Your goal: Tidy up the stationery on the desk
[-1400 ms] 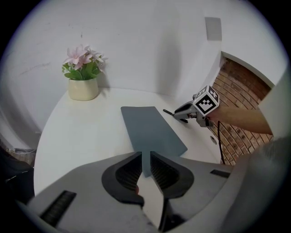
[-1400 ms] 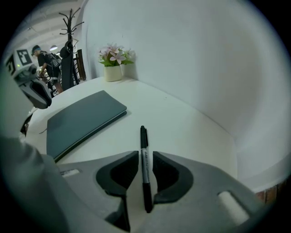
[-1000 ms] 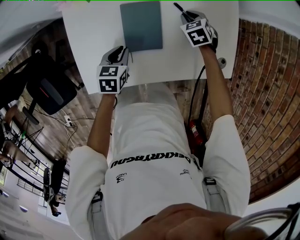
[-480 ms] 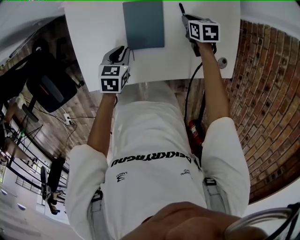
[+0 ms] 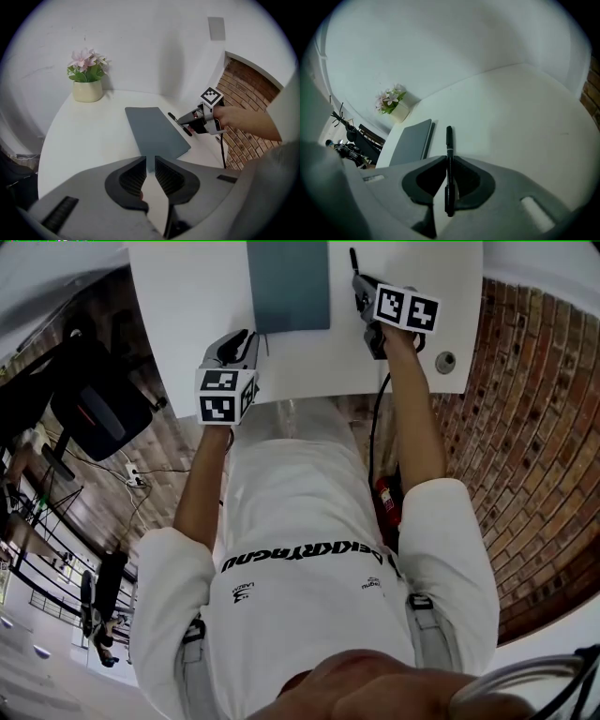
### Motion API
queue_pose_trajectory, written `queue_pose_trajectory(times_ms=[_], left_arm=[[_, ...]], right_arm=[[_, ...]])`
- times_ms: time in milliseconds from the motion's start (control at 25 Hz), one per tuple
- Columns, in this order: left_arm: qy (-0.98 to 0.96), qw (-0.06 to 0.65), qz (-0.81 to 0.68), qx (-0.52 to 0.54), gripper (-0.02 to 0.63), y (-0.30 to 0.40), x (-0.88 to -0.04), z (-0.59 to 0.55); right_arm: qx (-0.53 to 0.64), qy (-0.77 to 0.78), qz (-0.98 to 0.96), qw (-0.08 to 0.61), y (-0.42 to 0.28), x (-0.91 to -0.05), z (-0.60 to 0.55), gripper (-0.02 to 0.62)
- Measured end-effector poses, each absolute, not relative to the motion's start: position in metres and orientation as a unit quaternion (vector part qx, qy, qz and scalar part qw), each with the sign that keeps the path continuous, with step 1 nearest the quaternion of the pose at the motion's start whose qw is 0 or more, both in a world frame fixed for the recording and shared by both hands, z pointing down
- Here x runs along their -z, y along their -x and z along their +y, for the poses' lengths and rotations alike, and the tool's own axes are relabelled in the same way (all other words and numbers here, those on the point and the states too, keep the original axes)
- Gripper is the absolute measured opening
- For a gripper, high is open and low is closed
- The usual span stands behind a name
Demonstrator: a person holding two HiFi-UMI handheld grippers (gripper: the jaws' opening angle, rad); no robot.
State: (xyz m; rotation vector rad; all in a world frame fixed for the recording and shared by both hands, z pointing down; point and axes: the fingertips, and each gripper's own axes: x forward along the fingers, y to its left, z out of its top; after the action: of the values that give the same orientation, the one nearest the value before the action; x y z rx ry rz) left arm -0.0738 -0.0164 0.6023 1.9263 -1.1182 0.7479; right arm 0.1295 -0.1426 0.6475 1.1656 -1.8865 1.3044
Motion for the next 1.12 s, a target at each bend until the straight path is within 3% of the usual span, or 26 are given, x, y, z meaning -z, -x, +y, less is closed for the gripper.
queue_pose_trajectory(times_ms=[600,1120], left_arm=[[-0.759,0.389,-0.434,-0.292,0.055,0.071,-0.602,-0.006],[-0.761,0.387,-0.431,-0.293,0.055,0.065,-0.601,0.003]], right_arm=[[-0.578,-0.406,-0.683,0.185,-0.089,-0.646,-0.125,0.044],[-0.577,-0.391,-0.693,0.185,-0.081,-0.646,-0.122,0.076]])
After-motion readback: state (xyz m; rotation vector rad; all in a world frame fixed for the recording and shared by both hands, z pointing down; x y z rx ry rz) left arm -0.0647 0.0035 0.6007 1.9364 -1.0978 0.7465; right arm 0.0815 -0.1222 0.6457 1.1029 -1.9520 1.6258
